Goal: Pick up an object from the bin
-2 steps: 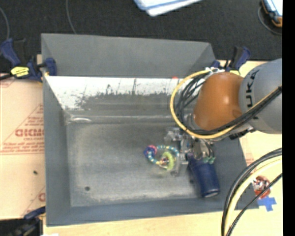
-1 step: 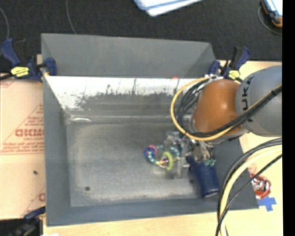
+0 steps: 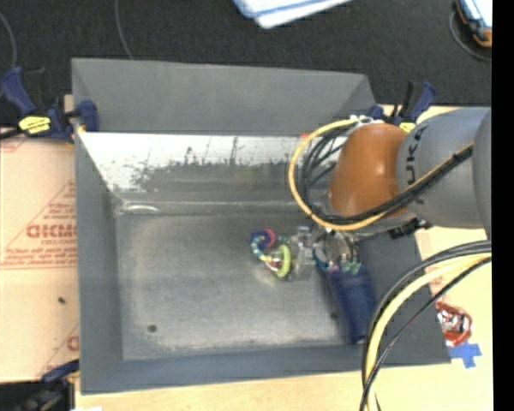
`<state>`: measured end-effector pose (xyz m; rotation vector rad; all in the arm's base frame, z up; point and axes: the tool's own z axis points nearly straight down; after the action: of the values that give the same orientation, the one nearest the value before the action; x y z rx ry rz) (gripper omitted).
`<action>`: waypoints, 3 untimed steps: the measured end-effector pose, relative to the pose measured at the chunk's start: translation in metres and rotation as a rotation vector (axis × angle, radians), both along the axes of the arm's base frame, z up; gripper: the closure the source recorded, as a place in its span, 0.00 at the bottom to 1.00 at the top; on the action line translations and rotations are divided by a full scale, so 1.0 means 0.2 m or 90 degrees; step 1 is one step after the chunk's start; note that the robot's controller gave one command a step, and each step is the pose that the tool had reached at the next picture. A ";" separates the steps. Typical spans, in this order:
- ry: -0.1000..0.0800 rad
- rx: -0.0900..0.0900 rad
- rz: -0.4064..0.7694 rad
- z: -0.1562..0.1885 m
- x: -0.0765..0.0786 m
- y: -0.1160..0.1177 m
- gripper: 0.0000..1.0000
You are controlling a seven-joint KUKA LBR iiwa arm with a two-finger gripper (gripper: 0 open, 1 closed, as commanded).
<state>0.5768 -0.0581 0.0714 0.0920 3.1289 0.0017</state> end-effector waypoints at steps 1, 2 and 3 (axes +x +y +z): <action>0.000 0.000 -0.001 0.00 0.00 0.00 1.00; 0.000 -0.001 0.017 0.00 -0.04 0.06 0.00; -0.001 0.000 0.018 0.00 -0.04 0.07 1.00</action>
Offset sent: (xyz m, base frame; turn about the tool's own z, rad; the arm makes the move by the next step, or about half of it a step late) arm -0.0086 0.0149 -0.0014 -0.0333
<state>0.5694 -0.0445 0.0711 0.0481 3.1279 0.0015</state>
